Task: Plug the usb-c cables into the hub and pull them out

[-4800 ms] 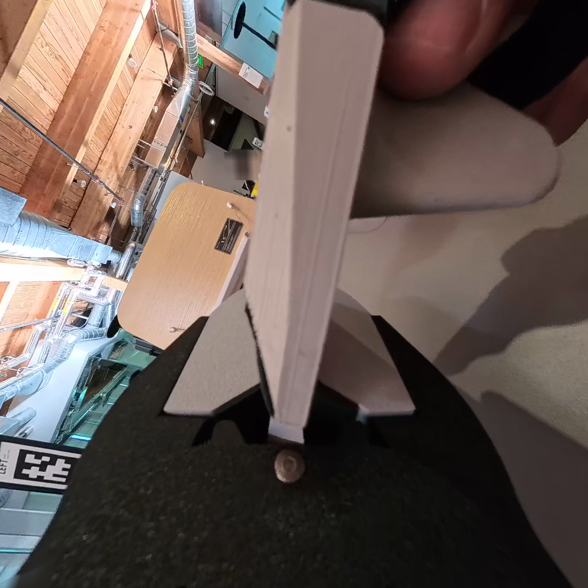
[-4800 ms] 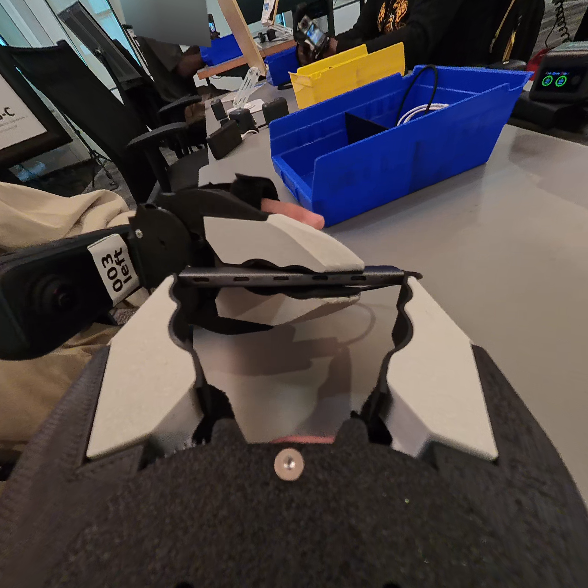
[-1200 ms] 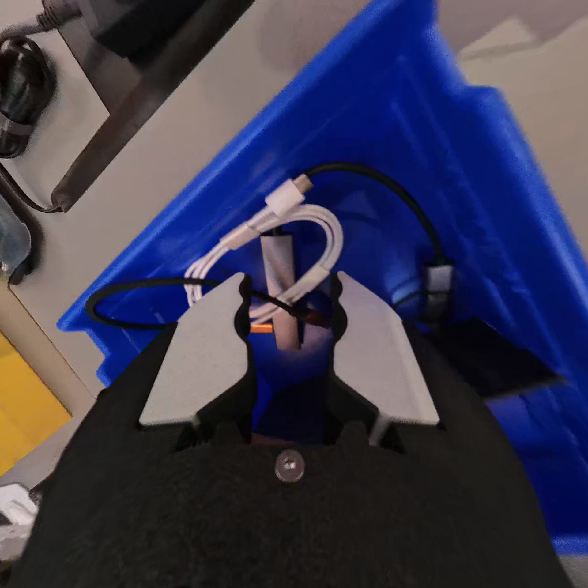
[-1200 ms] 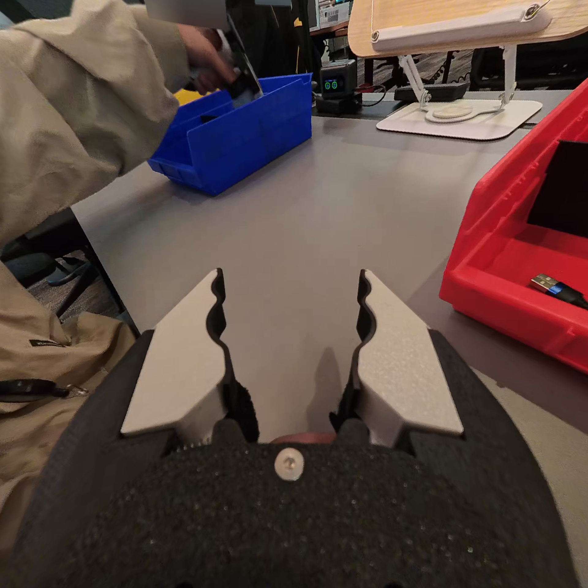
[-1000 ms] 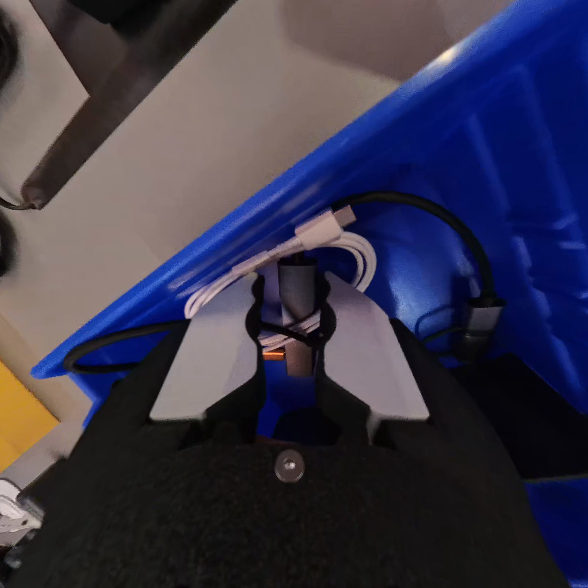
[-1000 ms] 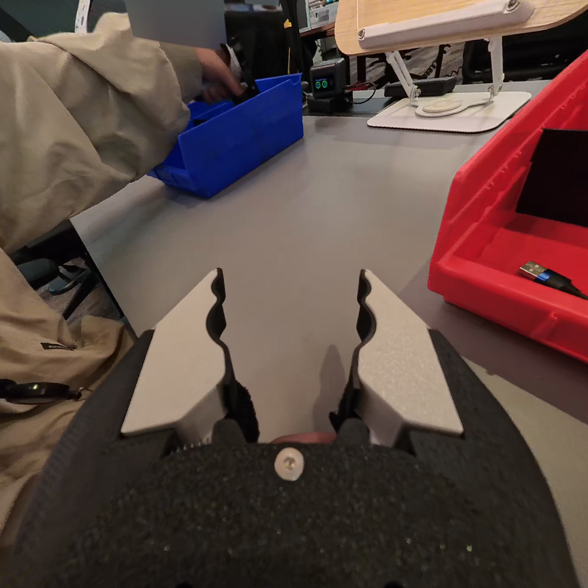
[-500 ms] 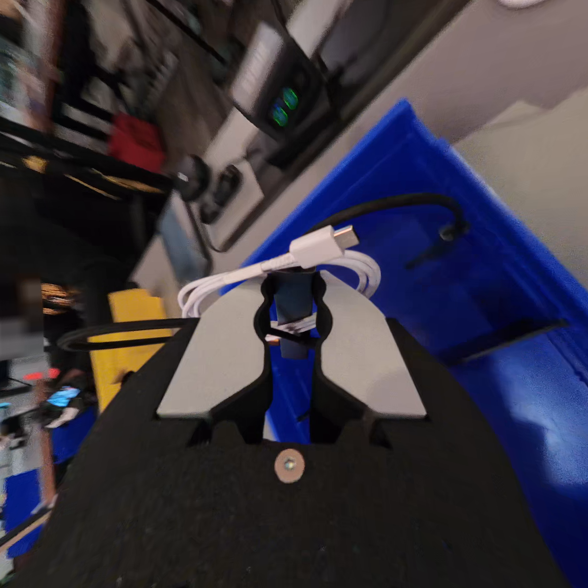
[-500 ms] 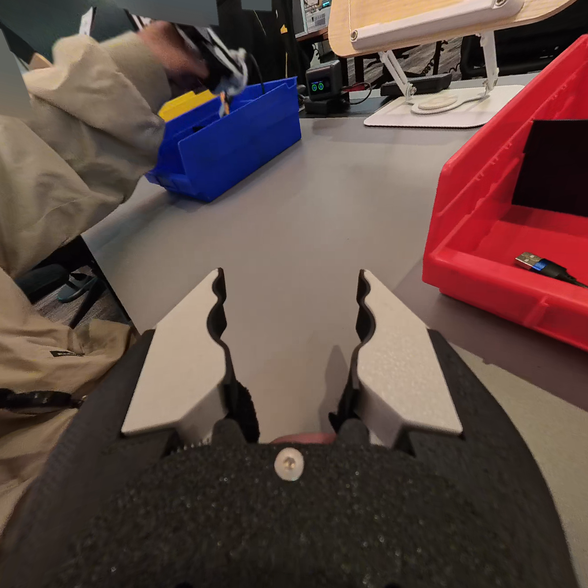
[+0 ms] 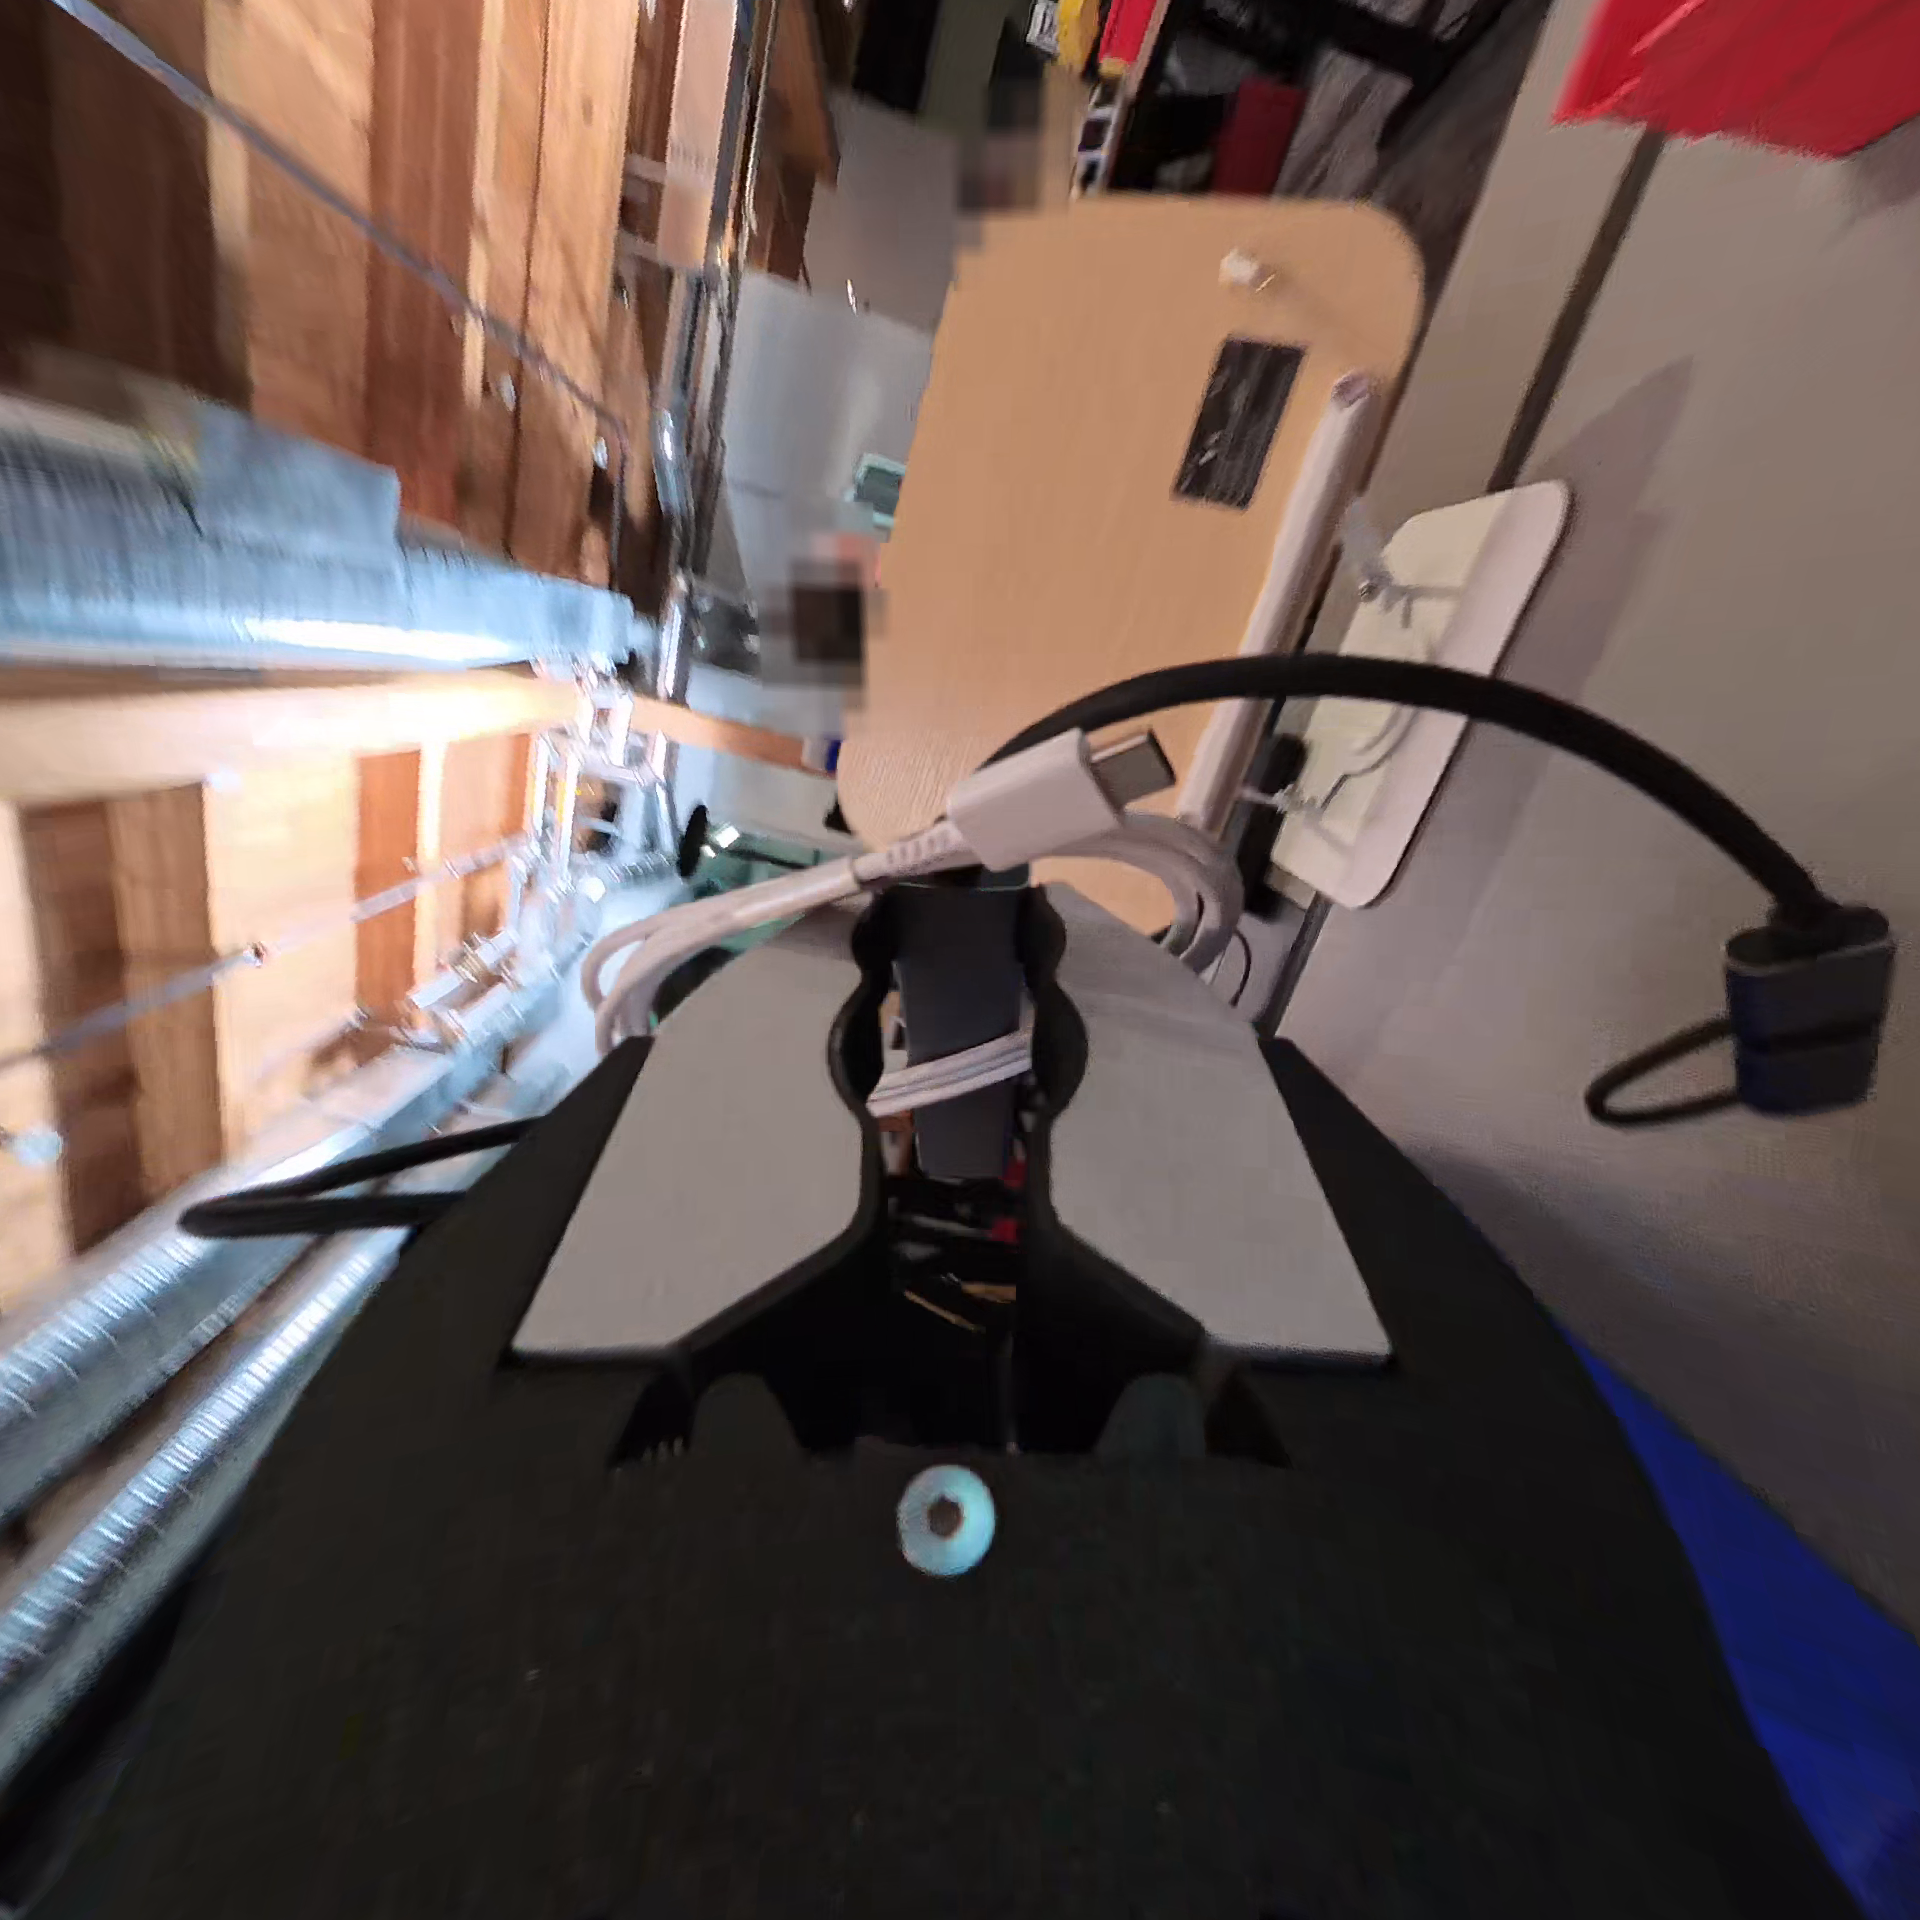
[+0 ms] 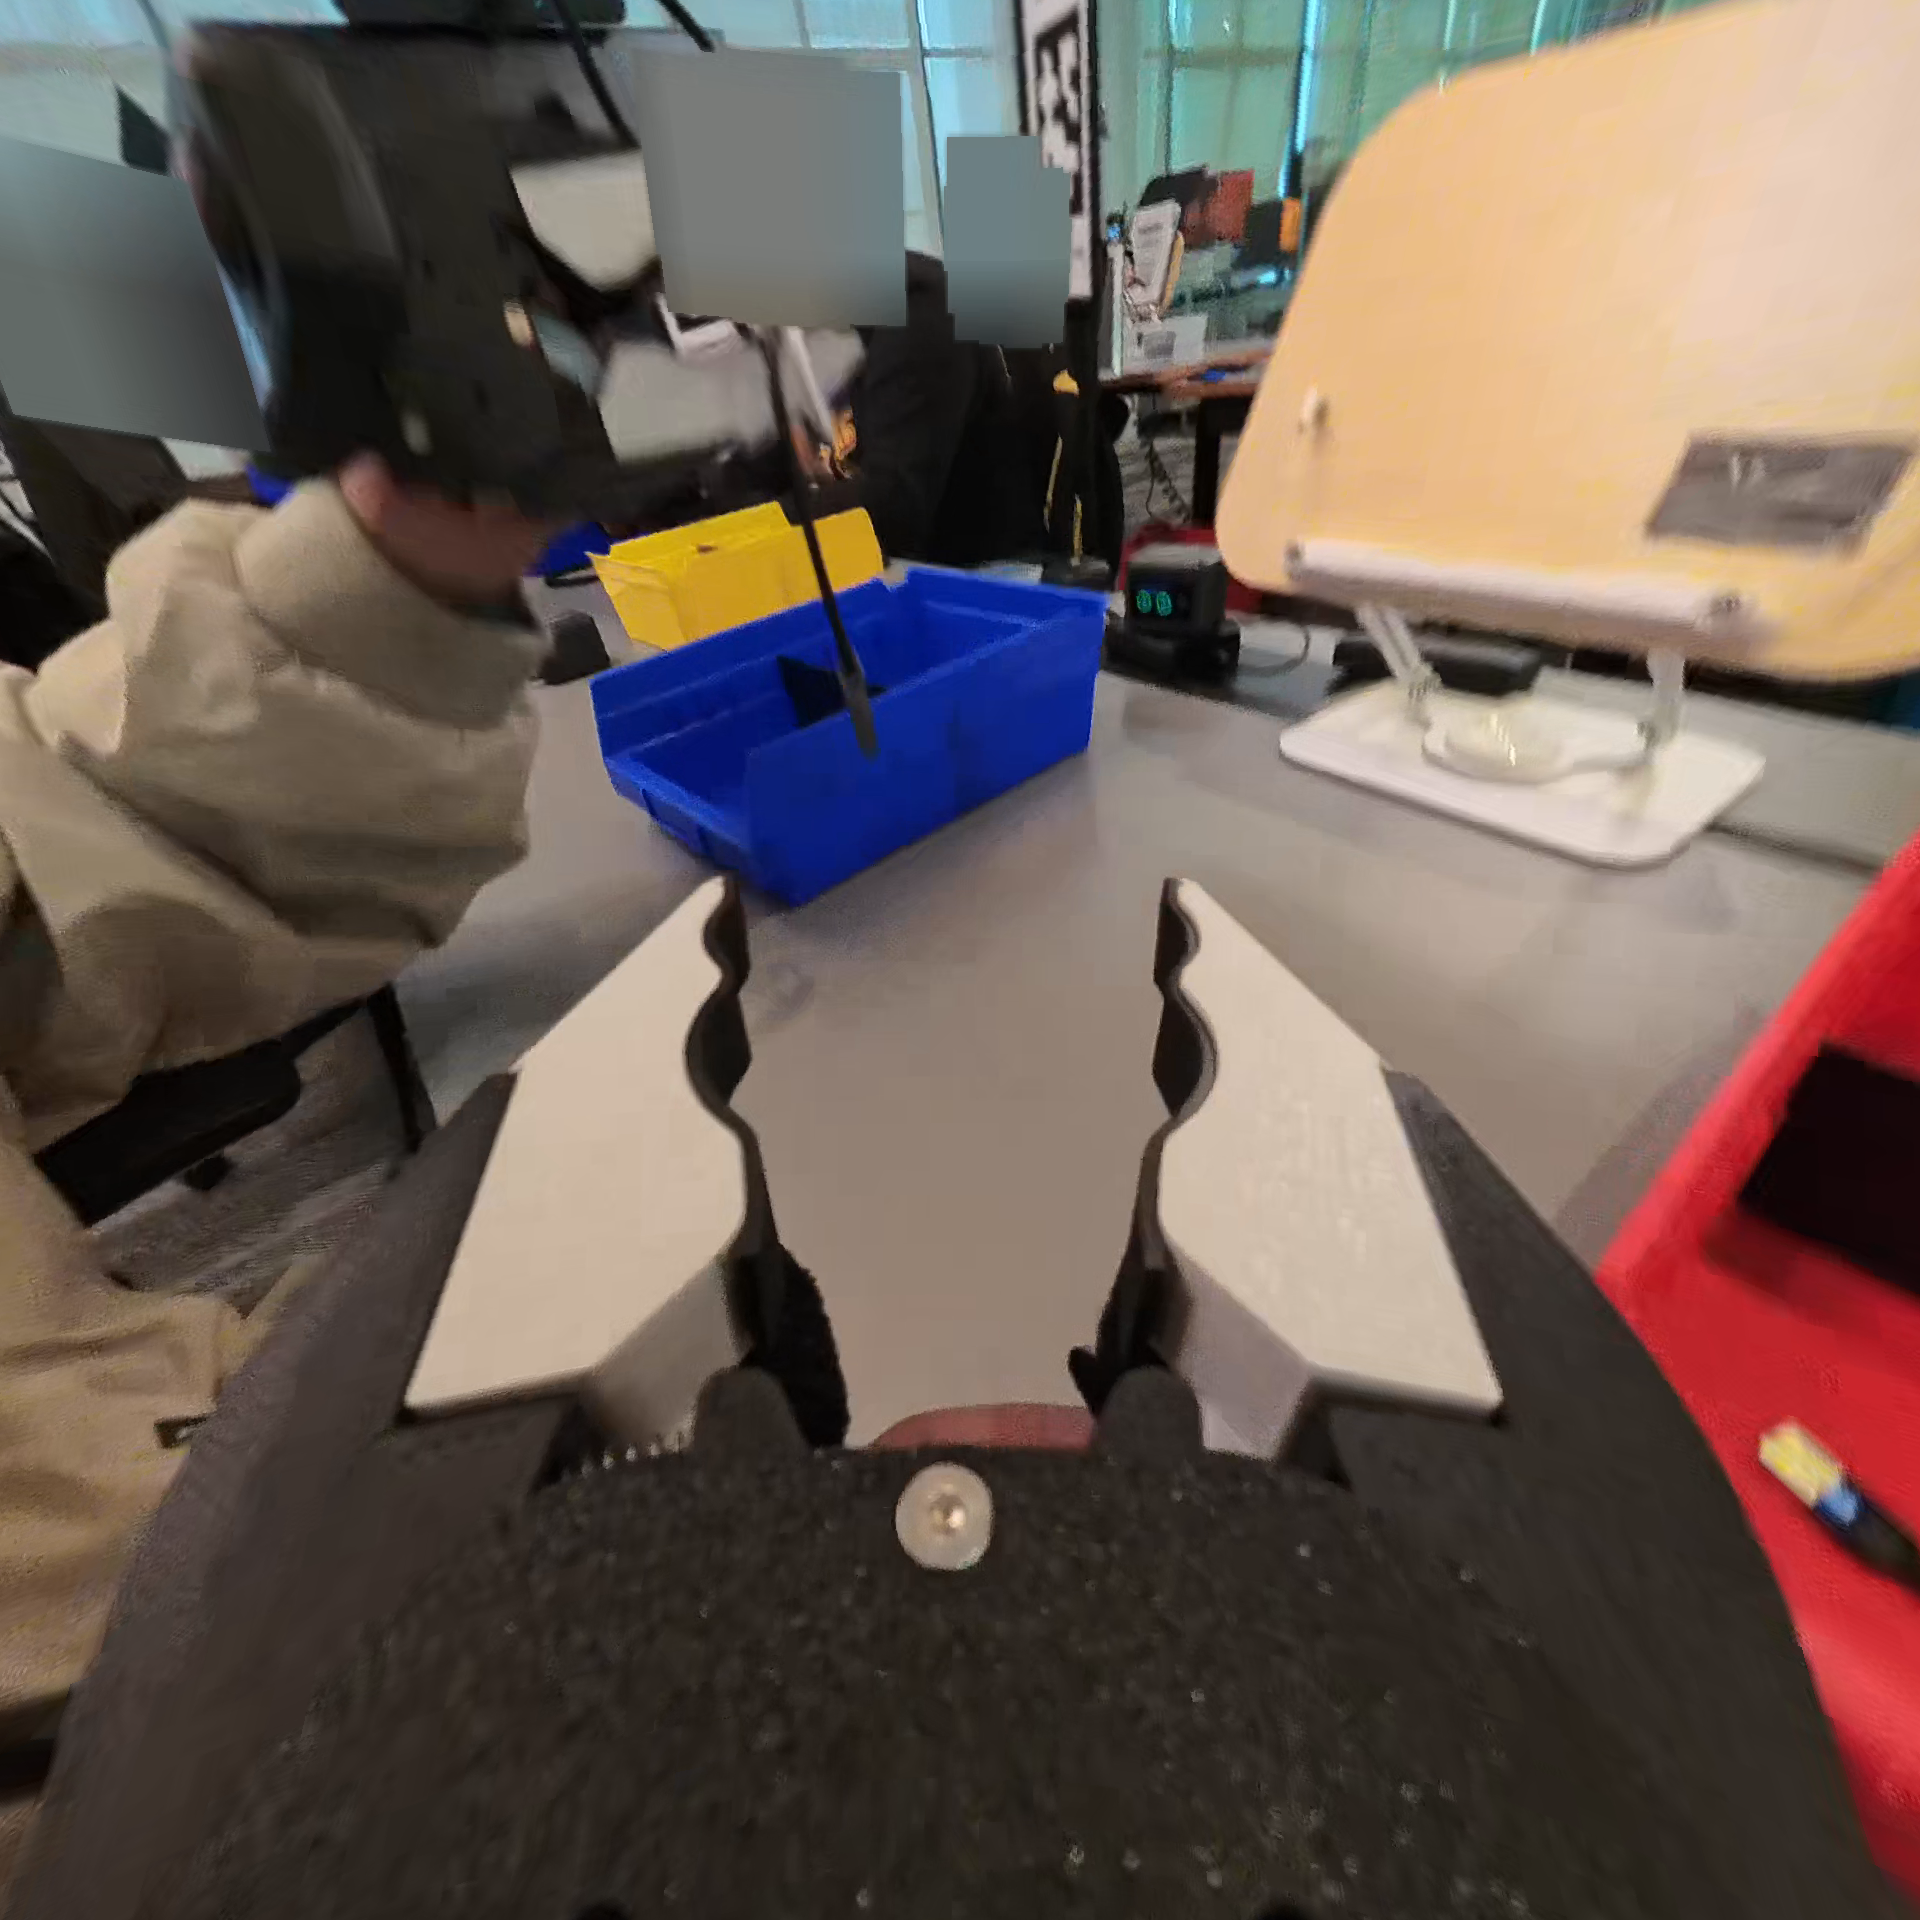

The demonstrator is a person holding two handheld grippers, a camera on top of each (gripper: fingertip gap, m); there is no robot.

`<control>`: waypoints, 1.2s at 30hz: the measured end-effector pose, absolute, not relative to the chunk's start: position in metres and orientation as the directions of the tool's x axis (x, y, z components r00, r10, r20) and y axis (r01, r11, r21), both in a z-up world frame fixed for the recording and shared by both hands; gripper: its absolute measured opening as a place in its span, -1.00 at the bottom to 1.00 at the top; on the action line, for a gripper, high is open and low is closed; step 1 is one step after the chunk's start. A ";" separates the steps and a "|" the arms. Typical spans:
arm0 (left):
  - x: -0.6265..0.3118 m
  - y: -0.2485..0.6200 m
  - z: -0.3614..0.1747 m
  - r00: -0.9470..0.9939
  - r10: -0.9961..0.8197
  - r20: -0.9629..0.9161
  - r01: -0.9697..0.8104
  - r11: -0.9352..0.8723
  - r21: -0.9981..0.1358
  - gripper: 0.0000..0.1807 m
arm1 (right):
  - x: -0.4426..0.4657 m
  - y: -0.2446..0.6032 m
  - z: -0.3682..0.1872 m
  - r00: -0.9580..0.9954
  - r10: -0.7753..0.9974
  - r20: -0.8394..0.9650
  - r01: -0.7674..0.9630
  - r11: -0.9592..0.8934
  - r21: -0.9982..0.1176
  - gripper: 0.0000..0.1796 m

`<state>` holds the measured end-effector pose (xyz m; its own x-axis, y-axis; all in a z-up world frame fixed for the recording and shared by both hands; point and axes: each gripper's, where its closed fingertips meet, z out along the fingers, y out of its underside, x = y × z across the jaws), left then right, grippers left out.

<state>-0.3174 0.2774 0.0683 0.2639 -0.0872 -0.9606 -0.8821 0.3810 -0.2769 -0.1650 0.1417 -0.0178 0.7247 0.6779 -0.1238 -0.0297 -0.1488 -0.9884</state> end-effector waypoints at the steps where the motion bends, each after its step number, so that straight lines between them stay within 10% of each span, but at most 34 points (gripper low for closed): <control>1: -0.301 0.265 0.060 0.225 -0.060 -0.973 -0.883 0.409 -0.229 -0.74 | -0.173 0.147 -0.006 0.724 0.683 -0.090 -0.009 -0.121 -0.993 -0.18; 15: -0.213 0.187 0.002 0.171 0.025 -0.985 -0.808 0.575 -0.125 -0.74 | -0.206 0.162 0.005 0.616 0.784 -0.077 0.046 -0.133 -0.990 -0.72; 36: -0.211 0.186 -0.025 0.202 -0.013 -0.979 -0.783 0.599 -0.169 -0.74 | -0.214 0.157 -0.020 0.596 0.802 -0.044 0.096 -0.125 -0.988 -0.93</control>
